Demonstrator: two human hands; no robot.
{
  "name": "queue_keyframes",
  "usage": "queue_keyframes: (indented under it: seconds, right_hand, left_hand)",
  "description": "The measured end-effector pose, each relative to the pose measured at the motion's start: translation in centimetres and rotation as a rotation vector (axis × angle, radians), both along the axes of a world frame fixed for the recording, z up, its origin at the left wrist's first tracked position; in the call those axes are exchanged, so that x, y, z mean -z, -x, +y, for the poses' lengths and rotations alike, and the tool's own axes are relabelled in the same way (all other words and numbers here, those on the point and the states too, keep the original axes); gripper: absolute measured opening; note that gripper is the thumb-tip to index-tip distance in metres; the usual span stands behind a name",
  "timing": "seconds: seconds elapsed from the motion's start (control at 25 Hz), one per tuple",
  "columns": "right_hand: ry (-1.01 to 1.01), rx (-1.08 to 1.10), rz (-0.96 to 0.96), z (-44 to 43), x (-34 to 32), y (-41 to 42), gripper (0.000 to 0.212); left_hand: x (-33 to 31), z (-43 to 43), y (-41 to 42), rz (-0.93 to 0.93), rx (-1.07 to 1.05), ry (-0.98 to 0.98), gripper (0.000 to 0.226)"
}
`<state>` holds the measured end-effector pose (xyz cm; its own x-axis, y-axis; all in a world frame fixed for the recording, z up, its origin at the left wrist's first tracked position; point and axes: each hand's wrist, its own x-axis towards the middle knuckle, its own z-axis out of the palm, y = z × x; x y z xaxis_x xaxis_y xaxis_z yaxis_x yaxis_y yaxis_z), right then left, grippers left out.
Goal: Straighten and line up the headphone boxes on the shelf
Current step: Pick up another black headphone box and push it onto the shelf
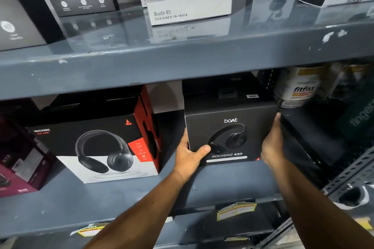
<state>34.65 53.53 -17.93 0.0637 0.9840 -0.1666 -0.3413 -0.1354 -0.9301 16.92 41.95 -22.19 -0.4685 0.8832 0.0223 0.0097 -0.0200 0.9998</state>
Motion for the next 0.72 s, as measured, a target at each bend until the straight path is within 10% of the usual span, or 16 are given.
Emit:
queue_keyframes:
  seconds: [0.48, 0.64, 0.72]
  right_hand:
    - [-0.053, -0.122, 0.087, 0.3, 0.4, -1.1, 0.065]
    - [-0.449, 0.283, -0.348, -6.4, 1.6, -1.8, 0.050]
    - [-0.779, 0.012, -0.518, -13.0, 2.2, 0.5, 0.031]
  left_hand:
    - [-1.0, -1.2, 0.2, 0.074, 0.040, 0.089, 0.120]
    - [-0.6, -10.2, -0.6, 0.156, 0.045, -0.032, 0.101]
    - [0.2, -17.2, 0.0, 0.253, -0.046, -0.112, 0.097]
